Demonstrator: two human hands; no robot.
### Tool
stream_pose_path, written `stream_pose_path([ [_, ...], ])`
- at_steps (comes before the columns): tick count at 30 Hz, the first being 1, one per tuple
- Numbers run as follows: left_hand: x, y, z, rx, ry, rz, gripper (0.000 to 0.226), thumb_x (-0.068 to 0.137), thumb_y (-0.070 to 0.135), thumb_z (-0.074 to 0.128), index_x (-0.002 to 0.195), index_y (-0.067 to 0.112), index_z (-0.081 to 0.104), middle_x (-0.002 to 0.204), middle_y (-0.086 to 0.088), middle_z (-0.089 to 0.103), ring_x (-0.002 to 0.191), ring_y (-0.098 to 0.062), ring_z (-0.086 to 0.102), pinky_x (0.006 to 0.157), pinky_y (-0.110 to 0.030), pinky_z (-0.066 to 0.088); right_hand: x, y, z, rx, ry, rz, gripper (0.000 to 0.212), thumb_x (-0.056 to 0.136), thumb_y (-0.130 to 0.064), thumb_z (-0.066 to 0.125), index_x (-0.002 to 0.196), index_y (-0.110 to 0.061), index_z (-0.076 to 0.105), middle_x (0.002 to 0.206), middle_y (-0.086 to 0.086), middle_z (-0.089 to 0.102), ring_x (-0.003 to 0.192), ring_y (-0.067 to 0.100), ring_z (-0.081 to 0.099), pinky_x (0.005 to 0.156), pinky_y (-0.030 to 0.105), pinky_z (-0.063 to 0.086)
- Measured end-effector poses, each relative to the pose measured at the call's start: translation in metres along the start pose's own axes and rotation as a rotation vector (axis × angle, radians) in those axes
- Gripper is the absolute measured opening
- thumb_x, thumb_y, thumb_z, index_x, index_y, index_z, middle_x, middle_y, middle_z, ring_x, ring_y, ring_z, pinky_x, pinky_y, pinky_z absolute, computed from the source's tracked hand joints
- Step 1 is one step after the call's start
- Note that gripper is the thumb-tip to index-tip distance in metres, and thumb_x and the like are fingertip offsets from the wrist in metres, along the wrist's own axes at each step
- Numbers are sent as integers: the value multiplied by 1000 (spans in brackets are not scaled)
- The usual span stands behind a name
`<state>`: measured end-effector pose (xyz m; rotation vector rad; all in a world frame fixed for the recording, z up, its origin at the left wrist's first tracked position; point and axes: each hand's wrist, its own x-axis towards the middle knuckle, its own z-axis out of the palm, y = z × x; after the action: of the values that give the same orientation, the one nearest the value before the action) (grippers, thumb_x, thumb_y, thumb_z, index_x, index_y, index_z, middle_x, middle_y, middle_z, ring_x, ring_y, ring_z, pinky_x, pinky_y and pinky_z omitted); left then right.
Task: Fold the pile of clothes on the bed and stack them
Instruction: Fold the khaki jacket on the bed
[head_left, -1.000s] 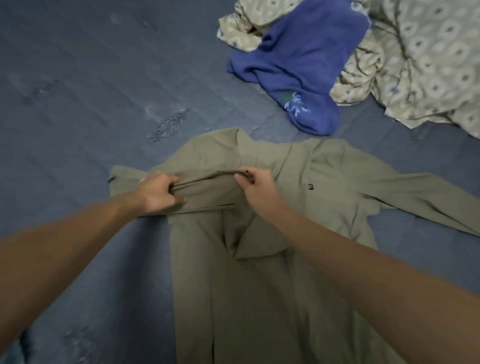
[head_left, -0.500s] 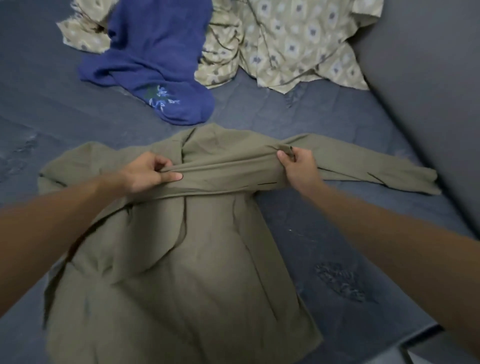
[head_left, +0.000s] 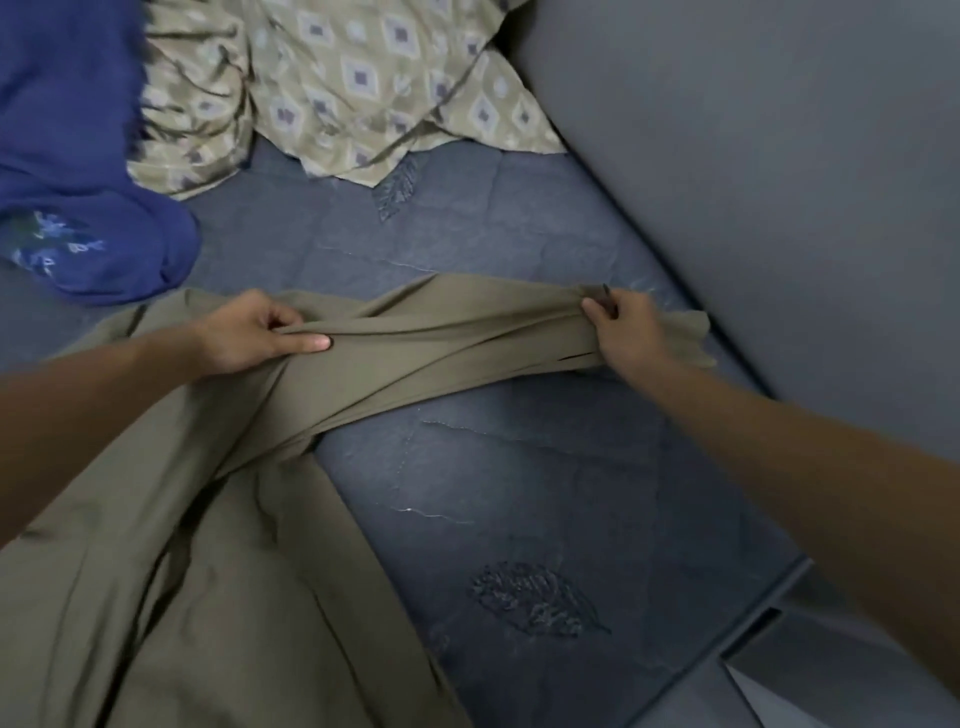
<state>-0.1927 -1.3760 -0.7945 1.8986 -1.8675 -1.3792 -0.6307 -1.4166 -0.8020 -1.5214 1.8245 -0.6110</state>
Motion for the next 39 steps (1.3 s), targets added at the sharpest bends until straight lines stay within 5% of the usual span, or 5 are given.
stream_pose_path([
  [8,83,64,34,-45,96,100,50,81,41,84,63,0,62,54,0,49,51,-6,40,53,-21,33,16,68,-59,-222,95,30,31,105,-27,61,82,-8,52,72,7,55,76,28,56,62,31,28],
  [14,122,97,55,59,177,146,44,83,39,86,64,5,64,56,-2,54,48,-3,42,58,-30,33,13,98,-67,-540,101,-45,28,107,-32,55,104,-4,53,102,32,65,93,51,63,68,47,45],
  [28,105,58,44,240,218,104,41,80,59,81,81,22,64,76,0,66,73,-15,61,68,-36,47,12,82,-49,-882,97,-295,28,97,-13,63,122,-5,55,121,21,52,105,41,51,80,50,41],
  [34,60,10,5,311,135,-2,45,81,68,75,83,23,65,76,3,69,74,-14,65,66,-32,48,16,19,10,-721,-140,-417,25,100,-21,57,120,-5,57,117,17,55,107,37,52,90,53,44],
  [39,28,-28,-13,406,95,-70,45,86,72,64,93,28,63,91,2,68,87,-23,64,85,-42,54,22,-35,66,-505,-239,-400,34,103,-33,58,130,-13,57,122,10,58,117,30,50,101,46,42],
])
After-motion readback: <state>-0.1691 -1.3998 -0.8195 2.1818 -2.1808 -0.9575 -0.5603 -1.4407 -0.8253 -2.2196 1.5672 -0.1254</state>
